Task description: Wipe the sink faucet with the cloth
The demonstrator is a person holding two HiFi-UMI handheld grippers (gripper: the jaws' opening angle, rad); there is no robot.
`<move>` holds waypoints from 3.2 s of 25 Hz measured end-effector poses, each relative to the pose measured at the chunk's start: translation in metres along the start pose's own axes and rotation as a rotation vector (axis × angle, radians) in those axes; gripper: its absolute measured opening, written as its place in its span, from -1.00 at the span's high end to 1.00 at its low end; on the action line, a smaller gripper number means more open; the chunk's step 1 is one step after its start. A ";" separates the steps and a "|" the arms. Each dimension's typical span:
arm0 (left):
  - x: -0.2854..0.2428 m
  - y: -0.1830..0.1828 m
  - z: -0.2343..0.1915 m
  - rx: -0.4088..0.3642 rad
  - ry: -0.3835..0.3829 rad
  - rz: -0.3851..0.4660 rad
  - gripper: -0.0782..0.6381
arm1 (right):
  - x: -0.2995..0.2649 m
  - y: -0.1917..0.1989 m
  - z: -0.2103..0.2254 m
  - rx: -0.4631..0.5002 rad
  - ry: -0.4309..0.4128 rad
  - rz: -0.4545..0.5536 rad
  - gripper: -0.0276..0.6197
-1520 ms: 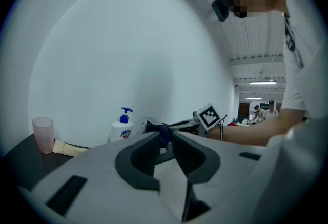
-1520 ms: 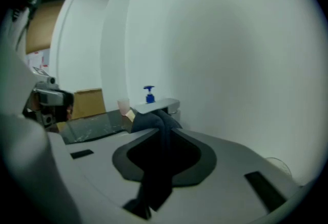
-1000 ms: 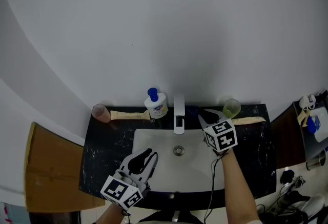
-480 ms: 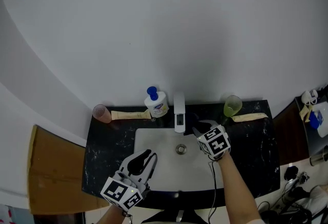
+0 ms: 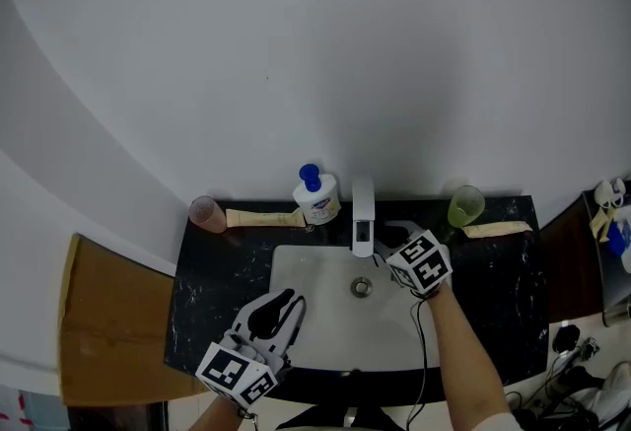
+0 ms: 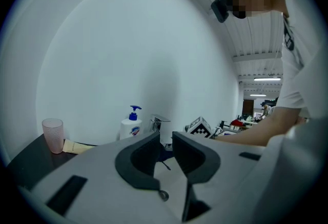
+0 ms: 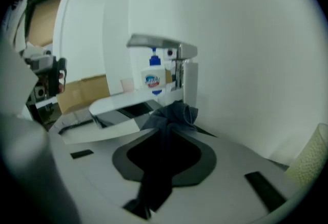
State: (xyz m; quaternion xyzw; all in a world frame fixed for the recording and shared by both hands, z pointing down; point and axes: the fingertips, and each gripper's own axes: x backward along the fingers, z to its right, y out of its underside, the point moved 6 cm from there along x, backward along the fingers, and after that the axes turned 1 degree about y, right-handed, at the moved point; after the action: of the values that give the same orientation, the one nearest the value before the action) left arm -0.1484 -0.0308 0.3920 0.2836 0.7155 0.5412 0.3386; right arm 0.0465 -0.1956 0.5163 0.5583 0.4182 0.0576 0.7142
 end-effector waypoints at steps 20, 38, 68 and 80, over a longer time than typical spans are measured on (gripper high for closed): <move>-0.007 0.000 -0.003 0.005 0.009 -0.004 0.56 | 0.025 -0.004 -0.013 0.251 0.116 0.135 0.70; -0.002 0.001 -0.003 0.006 -0.003 -0.004 0.57 | 0.029 0.008 -0.010 0.316 0.048 0.044 0.70; -0.005 0.002 -0.003 0.018 -0.006 0.005 0.57 | 0.078 -0.027 0.008 -0.018 0.083 0.248 0.70; -0.002 0.002 0.006 0.033 -0.003 0.020 0.57 | 0.063 -0.062 -0.023 -0.065 0.010 0.170 0.70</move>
State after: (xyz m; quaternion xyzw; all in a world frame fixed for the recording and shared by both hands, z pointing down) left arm -0.1422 -0.0279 0.3931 0.2971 0.7209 0.5322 0.3298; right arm 0.0472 -0.1667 0.4296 0.5681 0.3706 0.1344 0.7224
